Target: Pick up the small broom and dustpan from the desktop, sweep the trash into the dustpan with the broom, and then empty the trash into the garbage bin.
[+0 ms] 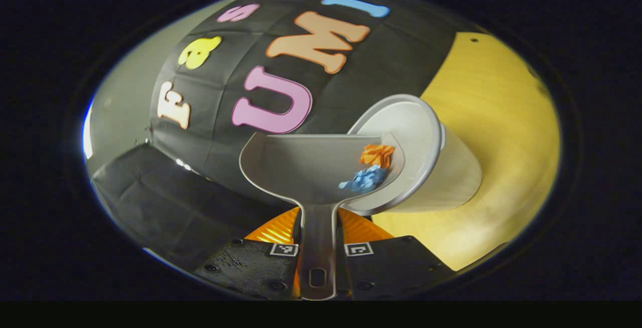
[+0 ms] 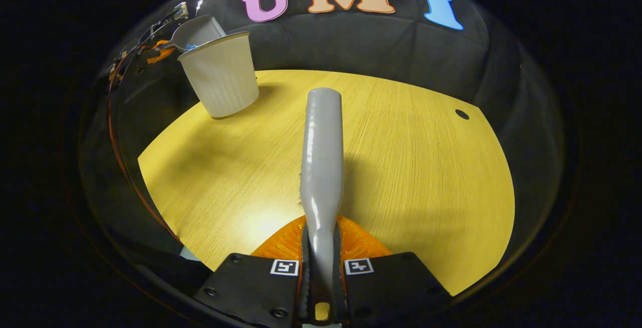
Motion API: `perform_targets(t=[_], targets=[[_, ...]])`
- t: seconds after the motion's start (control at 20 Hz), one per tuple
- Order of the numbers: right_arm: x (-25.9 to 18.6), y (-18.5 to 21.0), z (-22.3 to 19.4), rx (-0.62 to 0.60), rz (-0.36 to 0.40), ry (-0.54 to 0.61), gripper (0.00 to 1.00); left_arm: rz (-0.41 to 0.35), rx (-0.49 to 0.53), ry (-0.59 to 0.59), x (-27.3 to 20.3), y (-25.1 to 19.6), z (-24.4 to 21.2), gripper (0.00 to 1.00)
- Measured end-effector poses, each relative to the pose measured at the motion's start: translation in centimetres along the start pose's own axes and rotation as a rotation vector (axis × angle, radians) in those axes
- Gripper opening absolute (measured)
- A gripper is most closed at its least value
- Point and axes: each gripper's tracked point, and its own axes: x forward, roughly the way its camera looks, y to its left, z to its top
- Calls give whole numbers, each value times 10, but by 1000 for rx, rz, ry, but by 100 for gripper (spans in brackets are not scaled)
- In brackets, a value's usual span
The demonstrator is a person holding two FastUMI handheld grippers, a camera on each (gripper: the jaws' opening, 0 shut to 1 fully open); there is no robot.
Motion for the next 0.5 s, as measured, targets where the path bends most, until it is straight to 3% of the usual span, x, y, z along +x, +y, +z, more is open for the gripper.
perform_targets(t=[0.3,0.4,0.5], targets=[[2,3,-6,-14,6,2,19,32,438,-29,10,18,0,19],[3,4,-8,-16,7,1,18,40,460,-45,9,18,-3,19],[2,3,-8,-11,8,-2,19,35,404,-34,9,20,-4,18]])
